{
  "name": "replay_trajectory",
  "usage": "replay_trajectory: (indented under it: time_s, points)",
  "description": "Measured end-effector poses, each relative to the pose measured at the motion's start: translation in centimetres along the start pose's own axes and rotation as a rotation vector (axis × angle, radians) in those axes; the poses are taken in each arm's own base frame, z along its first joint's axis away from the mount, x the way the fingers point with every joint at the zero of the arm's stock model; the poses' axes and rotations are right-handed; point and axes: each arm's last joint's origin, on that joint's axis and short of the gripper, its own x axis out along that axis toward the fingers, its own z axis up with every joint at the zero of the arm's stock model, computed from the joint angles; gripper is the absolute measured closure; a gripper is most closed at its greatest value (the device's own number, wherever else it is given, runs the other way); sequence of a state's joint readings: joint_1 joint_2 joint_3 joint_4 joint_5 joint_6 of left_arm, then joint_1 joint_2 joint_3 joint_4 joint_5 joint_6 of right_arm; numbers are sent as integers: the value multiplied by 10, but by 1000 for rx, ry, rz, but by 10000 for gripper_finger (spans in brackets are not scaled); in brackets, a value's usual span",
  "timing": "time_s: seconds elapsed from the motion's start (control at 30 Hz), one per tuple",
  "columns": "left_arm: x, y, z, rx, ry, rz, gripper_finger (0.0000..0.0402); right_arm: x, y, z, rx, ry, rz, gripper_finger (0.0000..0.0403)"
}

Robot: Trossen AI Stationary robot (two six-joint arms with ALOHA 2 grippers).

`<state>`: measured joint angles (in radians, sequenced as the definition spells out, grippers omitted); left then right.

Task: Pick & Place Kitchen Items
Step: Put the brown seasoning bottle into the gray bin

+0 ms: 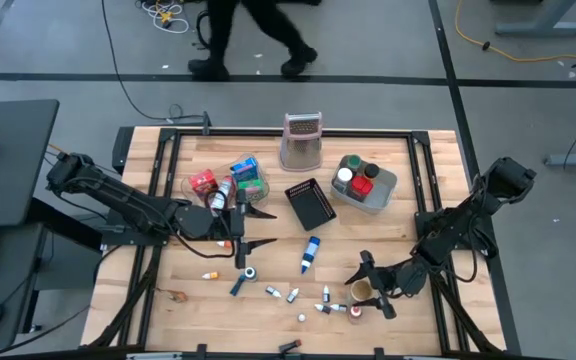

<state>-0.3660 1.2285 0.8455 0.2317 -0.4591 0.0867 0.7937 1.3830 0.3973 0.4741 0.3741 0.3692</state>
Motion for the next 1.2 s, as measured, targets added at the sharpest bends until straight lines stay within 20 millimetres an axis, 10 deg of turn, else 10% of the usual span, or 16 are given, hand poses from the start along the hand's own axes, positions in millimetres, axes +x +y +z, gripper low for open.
replay_trajectory:
  time_s: [0.53,1.0,1.2]
  points:
    - [0,0,0,28,-2,0,150,-4,-39,21,-210,-140,-576,123]
    - [0,0,-1,52,5,-4,150,-61,-80,65,49,-382,-1348,118]
    - [0,0,-1,52,6,-5,150,-77,-95,72,169,-457,-1401,118]
